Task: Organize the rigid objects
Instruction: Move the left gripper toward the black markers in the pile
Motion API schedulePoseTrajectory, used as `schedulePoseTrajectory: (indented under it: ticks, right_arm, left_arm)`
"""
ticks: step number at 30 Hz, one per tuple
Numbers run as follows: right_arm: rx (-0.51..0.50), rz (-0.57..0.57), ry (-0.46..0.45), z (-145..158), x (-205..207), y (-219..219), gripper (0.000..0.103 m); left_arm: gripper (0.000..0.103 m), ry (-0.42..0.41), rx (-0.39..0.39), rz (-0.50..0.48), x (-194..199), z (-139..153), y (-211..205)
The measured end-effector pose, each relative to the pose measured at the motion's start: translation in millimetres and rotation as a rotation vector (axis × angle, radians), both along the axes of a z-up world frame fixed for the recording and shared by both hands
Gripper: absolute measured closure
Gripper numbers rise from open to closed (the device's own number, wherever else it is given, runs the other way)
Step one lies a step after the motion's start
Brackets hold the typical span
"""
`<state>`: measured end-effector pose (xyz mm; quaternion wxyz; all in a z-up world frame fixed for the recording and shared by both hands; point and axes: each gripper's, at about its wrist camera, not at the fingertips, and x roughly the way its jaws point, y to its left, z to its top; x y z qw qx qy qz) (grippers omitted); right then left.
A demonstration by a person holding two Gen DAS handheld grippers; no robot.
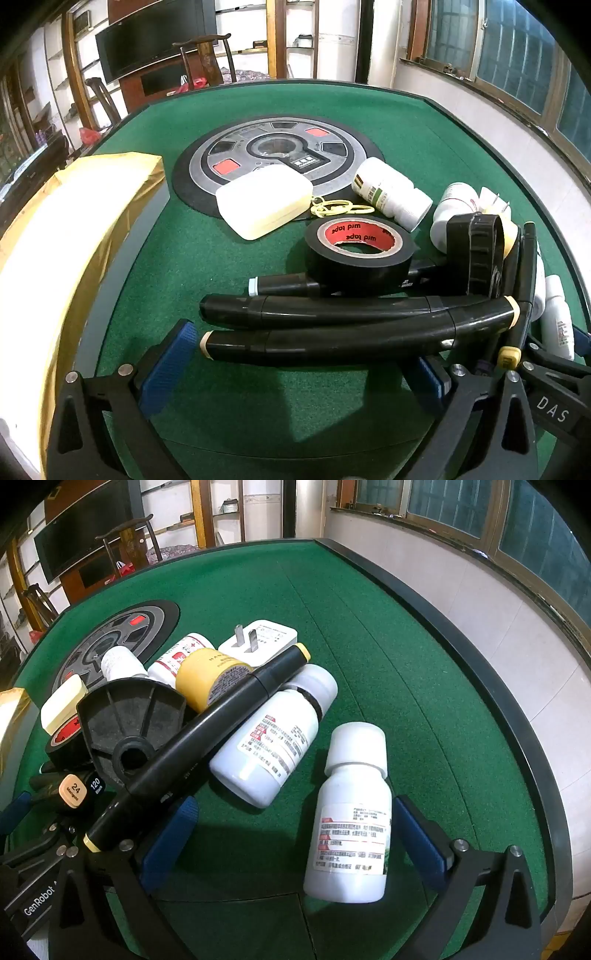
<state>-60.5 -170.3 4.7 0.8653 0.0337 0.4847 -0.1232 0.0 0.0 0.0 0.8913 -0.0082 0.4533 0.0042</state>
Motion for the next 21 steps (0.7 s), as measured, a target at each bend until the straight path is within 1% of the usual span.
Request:
schedulePoseTrajectory:
  ticks: [21]
  right_arm:
    - [0.006,0.000,0.002,-0.1,0.6,-0.1,0.000]
  left_arm:
    - [0.000,0.000,-0.001,0.000,0.0,0.0,0.0]
